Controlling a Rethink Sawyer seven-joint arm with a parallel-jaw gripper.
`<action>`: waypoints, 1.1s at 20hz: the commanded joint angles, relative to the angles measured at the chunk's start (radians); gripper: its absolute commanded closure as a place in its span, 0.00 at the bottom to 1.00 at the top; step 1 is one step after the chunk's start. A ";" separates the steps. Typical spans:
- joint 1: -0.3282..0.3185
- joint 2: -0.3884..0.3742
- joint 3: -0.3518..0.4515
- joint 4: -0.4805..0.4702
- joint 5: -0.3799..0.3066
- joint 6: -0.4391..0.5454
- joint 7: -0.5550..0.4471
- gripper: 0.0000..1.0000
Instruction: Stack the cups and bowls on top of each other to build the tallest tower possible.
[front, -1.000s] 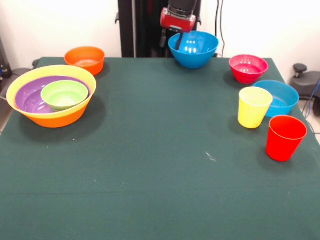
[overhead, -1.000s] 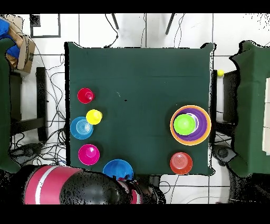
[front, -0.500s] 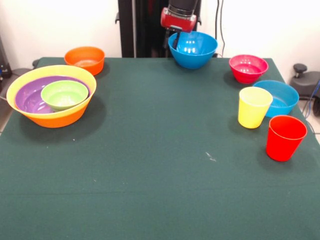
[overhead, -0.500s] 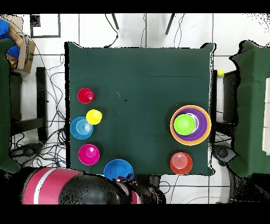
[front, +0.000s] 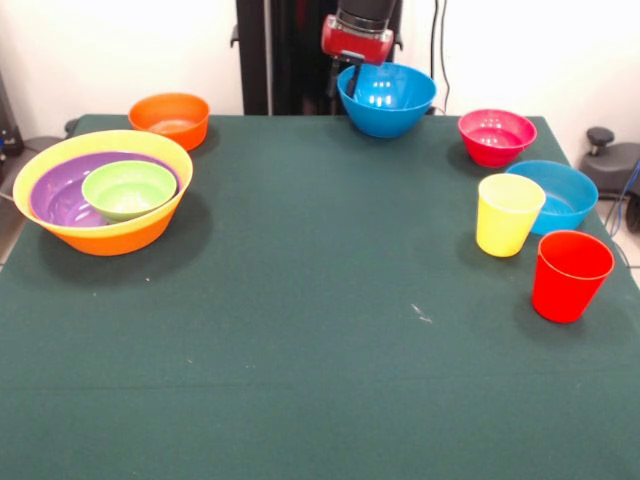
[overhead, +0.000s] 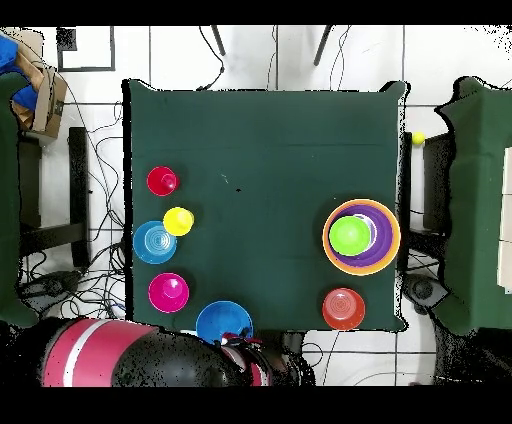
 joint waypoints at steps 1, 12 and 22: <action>-0.093 -0.079 0.091 -0.152 -0.032 0.104 0.071 1.00; -0.413 0.008 0.167 -0.461 -0.325 0.150 -0.023 1.00; -0.426 0.042 0.256 -0.627 -0.281 0.284 0.022 1.00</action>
